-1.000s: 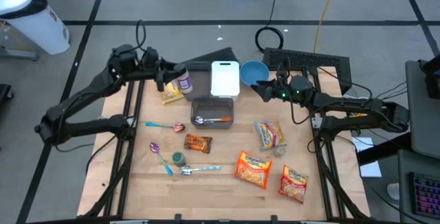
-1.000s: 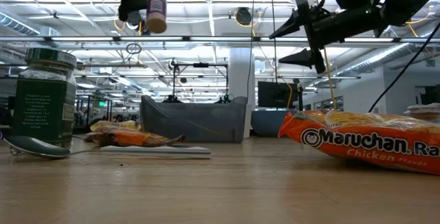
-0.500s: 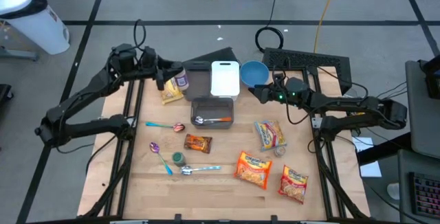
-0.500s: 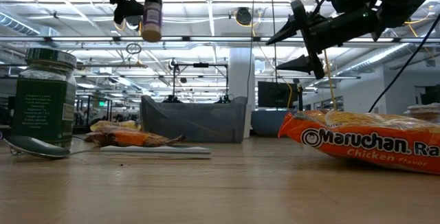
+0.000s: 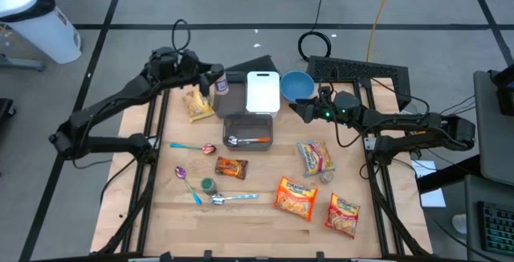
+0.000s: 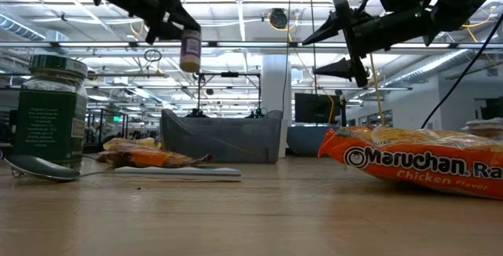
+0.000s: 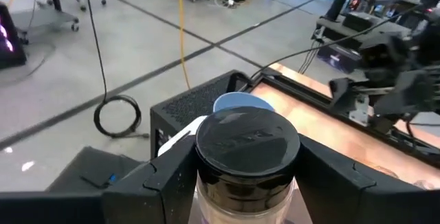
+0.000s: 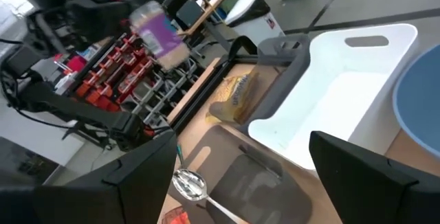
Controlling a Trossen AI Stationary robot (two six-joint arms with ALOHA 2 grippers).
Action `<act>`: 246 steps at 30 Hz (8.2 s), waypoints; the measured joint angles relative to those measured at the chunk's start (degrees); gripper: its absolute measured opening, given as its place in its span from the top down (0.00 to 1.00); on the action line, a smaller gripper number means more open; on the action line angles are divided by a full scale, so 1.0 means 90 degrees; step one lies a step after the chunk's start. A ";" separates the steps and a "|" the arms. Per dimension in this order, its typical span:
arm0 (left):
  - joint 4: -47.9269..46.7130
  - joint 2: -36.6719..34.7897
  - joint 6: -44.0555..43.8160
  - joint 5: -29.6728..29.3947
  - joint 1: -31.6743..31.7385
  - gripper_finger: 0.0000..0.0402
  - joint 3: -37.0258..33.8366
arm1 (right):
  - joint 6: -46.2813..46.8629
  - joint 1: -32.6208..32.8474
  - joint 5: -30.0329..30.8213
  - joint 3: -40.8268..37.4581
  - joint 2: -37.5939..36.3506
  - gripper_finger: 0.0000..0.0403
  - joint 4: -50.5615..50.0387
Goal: Pick & Place Food Item
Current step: Put the violet seasoning bottle into the top black bin
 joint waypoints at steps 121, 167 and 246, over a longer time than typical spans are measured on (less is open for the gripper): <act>0.3542 0.4385 -0.0547 -0.3416 -0.0587 0.48 0.0005 | -0.0452 -0.0460 -0.0683 0.0005 -0.0002 0.20 -0.0116; 0.4171 0.4775 -0.0682 -0.3134 -0.0457 0.27 0.0002 | -0.0449 -0.0481 -0.0666 0.0007 0.0000 0.20 -0.0346; 0.0465 0.3630 0.0701 -0.0973 0.0010 0.70 0.0005 | -0.0619 -0.0478 -0.0661 0.0007 0.0000 0.20 -0.0356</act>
